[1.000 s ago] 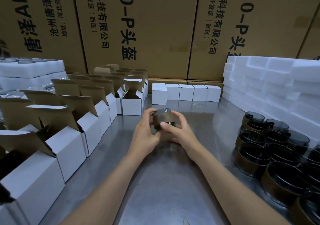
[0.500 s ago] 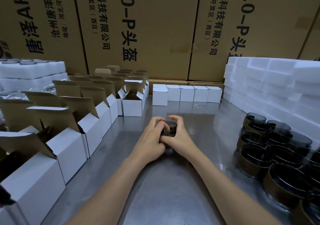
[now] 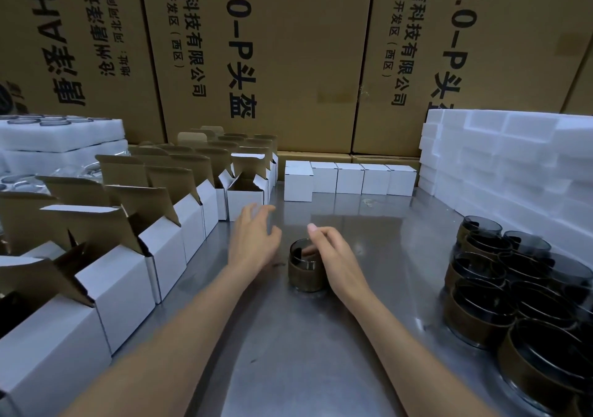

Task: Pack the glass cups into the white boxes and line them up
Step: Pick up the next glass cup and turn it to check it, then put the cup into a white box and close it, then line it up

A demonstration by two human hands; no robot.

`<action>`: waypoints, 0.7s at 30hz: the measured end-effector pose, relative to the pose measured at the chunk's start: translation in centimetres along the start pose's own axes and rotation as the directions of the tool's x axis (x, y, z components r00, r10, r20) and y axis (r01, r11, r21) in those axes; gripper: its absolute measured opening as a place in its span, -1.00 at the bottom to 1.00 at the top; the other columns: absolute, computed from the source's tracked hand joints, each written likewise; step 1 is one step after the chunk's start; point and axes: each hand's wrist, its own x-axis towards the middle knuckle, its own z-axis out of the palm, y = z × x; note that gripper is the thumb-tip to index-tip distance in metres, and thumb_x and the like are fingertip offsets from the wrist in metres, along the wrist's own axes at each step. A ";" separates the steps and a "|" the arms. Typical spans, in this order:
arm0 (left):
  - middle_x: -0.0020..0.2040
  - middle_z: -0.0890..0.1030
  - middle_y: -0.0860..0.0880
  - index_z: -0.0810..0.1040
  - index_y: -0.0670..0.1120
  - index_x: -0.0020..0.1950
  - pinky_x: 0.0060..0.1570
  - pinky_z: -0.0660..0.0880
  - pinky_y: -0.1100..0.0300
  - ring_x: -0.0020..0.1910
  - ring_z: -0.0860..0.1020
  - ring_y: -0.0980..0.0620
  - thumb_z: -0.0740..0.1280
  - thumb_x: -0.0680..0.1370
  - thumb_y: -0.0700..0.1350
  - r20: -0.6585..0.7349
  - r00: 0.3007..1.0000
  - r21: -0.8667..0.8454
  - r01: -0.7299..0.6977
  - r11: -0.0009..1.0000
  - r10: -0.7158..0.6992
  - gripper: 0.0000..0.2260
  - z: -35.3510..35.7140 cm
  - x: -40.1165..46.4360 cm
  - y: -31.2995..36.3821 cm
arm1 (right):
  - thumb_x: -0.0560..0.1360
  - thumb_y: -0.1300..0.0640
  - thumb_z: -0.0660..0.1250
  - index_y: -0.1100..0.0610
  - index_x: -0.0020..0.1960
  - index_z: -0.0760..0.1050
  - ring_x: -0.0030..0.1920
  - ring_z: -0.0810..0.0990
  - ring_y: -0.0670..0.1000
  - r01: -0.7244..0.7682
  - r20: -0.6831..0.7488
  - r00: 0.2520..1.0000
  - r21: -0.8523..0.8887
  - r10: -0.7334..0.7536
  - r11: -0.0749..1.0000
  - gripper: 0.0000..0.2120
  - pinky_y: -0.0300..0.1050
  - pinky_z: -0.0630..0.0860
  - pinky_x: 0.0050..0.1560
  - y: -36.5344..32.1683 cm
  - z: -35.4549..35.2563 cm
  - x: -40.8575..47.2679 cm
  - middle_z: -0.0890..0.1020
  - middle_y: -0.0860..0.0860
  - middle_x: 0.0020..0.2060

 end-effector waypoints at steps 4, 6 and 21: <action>0.57 -0.01 -0.16 0.21 0.12 0.50 0.47 0.01 -0.10 0.54 -0.05 -0.18 0.17 0.60 0.11 0.082 0.996 0.297 0.002 0.955 -0.027 -0.53 -0.2 3.9 -0.2 | 0.54 -0.23 0.15 -0.01 -0.07 0.53 -0.11 0.61 -0.11 0.010 -0.018 1.000 0.021 -0.010 1.000 -0.67 -0.20 0.37 -0.14 0.0 -0.1 0.2 0.67 -0.06 -0.28; 0.57 -0.05 -0.17 0.14 0.14 0.53 0.48 -0.10 -0.11 0.55 -0.11 -0.19 0.12 0.59 0.20 0.133 0.989 0.389 0.003 0.921 -0.059 -0.49 0.0 5.5 -0.4 | 0.55 -0.22 0.14 0.00 -0.06 0.54 -0.15 0.61 -0.14 0.012 -0.021 1.000 0.032 -0.011 0.999 -0.66 -0.22 0.37 -0.15 0.2 -0.1 0.3 0.67 -0.07 -0.29; 0.08 0.54 -0.01 0.59 0.00 0.15 0.11 0.30 0.11 0.10 0.47 0.00 0.16 0.60 0.10 0.019 0.972 0.110 -0.234 0.966 0.233 -0.70 -0.5 1.5 4.3 | 0.59 -0.05 0.18 0.05 -0.07 0.55 -0.14 0.60 -0.12 -0.024 -0.136 0.989 0.253 0.060 0.967 -0.76 -0.20 0.41 -0.17 0.2 -0.4 0.9 0.68 0.01 -0.12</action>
